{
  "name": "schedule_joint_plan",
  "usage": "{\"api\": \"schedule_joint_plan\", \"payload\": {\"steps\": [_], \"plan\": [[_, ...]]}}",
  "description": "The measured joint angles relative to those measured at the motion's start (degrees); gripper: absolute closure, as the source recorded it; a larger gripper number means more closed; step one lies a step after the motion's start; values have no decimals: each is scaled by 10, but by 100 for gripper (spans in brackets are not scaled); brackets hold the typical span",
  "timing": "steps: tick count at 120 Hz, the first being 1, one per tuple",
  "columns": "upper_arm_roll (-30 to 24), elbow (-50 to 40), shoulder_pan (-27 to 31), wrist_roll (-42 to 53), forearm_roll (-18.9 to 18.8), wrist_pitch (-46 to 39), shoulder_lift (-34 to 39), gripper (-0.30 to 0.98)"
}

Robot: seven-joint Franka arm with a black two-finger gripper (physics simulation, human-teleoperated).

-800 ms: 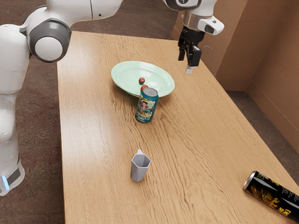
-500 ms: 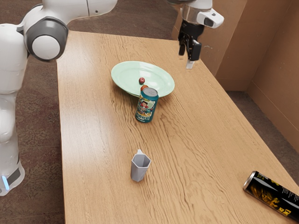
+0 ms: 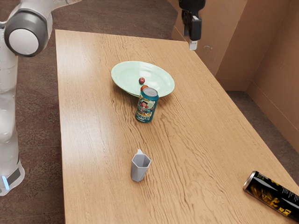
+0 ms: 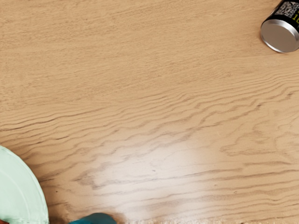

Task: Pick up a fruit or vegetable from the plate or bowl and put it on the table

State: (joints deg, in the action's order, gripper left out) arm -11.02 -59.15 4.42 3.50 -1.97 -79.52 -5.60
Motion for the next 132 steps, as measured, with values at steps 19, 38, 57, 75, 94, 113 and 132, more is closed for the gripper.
{"api": "schedule_joint_plan", "payload": {"steps": [19, 38, 57, 75, 94, 113, 132], "plan": [[0, -10, -1, 0, -5, 2, -23, 0], [11, -34, 0, 0, -7, 3, -39, 0], [30, -58, -1, 0, -14, 3, -49, 0], [56, -65, 0, -6, -17, 2, -71, 0], [73, -87, 0, -128, -17, 13, -82, 0], [147, -89, 1, -244, 9, 20, -100, 0], [185, -86, 0, -331, 16, 19, -126, 0]]}}
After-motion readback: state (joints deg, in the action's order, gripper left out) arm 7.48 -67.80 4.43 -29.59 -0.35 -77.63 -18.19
